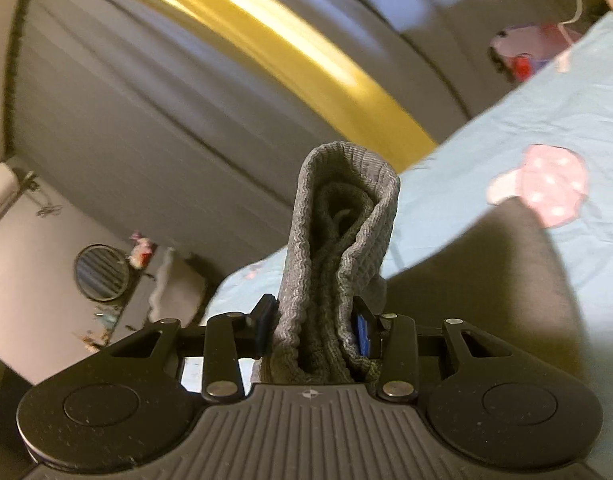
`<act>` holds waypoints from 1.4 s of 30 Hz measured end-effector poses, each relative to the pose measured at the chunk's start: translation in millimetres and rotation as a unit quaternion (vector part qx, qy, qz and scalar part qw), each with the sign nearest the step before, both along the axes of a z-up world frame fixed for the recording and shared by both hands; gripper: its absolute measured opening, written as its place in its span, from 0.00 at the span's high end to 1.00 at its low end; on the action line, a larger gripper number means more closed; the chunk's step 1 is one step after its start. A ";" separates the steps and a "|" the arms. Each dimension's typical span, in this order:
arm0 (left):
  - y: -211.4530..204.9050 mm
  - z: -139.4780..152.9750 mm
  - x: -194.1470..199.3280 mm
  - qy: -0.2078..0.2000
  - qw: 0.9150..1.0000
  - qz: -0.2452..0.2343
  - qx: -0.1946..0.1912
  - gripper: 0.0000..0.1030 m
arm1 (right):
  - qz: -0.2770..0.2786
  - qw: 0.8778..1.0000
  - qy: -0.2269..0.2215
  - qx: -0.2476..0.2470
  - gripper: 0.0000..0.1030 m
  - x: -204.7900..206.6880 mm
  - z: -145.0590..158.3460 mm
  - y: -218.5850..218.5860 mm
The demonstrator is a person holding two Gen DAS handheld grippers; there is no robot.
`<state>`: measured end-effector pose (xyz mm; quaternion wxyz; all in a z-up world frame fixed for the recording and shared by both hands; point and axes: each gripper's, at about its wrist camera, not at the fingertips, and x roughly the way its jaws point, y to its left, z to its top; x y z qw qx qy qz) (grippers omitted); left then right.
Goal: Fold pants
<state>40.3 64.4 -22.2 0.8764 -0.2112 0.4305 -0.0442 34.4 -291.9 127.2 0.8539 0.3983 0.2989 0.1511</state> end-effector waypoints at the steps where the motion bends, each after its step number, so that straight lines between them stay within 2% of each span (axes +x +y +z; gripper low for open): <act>1: -0.3 0.6 0.2 -0.002 1.000 0.001 0.002 0.54 | -0.002 1.000 0.005 -0.003 0.62 -1.4 -5.3 -4.2; 5: 3.9 0.6 -0.6 -0.006 1.000 0.010 -0.004 0.60 | -0.004 0.999 0.024 -0.023 0.62 -6.0 -25.1 -17.3; 12: 10.5 -1.9 4.4 -0.001 1.000 0.021 -0.020 0.61 | 0.005 0.999 0.044 -0.031 0.61 -3.8 -55.9 -24.1; 14: 15.6 0.2 1.0 0.002 0.999 0.029 -0.025 0.58 | 0.015 0.997 0.063 -0.052 0.52 -0.1 -64.3 -26.4; 15: 19.2 3.5 -5.6 0.002 0.999 0.043 -0.022 0.54 | 0.003 0.993 0.078 -0.084 0.39 0.2 -67.8 -27.6; 16: 23.9 6.2 -10.6 0.000 0.998 0.059 -0.014 0.45 | -0.021 0.988 0.090 -0.126 0.30 -2.0 -70.0 -30.2; 17: 28.7 8.0 -14.6 0.000 0.998 0.069 -0.012 0.40 | -0.037 0.983 0.094 -0.151 0.25 -4.3 -72.3 -34.4; 18: 32.4 9.4 -17.5 -0.002 0.997 0.080 -0.006 0.42 | -0.045 0.982 0.099 -0.153 0.16 -7.2 -76.3 -41.7; 19: 34.9 12.6 -19.5 -0.007 0.995 0.095 0.015 0.42 | -0.045 0.984 0.104 -0.141 0.11 -9.4 -81.4 -48.5; 21: 38.7 21.8 -20.7 -0.027 0.990 0.127 0.062 0.38 | -0.026 0.987 0.118 -0.107 0.06 -9.5 -94.0 -57.3; 22: 41.2 26.4 -19.2 -0.040 0.988 0.130 0.067 0.26 | -0.016 0.987 0.126 -0.098 0.06 -8.5 -99.8 -57.6; 23: 42.6 29.5 -15.4 -0.051 0.990 0.117 0.059 0.21 | -0.004 0.987 0.132 -0.092 0.06 -5.1 -105.2 -56.9; 24: 42.2 32.9 -9.3 -0.060 0.993 0.087 0.046 0.20 | 0.012 0.987 0.135 -0.089 0.05 -1.9 -111.1 -53.5; 27: 31.1 34.9 18.7 -0.055 0.998 -0.018 0.010 0.12 | 0.036 0.987 0.130 -0.088 0.04 7.1 -123.3 -48.4; 29: 19.8 29.2 40.9 -0.036 0.997 -0.071 0.002 0.10 | 0.045 0.989 0.119 -0.074 0.04 12.5 -129.5 -50.6; 32: -0.8 15.3 74.4 -0.011 0.991 -0.131 0.024 0.10 | 0.060 0.990 0.110 -0.058 0.04 19.8 -138.4 -48.1; 34: -13.5 6.0 94.1 0.007 0.987 -0.152 0.048 0.10 | 0.073 0.990 0.102 -0.059 0.04 25.7 -141.5 -44.0; 37: -27.9 -4.3 113.7 0.011 0.982 -0.181 0.048 0.10 | 0.085 0.989 0.097 -0.073 0.04 33.6 -141.8 -38.6; 42: -40.6 -8.9 127.4 0.005 0.983 -0.174 0.062 0.09 | 0.090 0.983 0.095 -0.124 0.05 45.4 -139.5 -20.5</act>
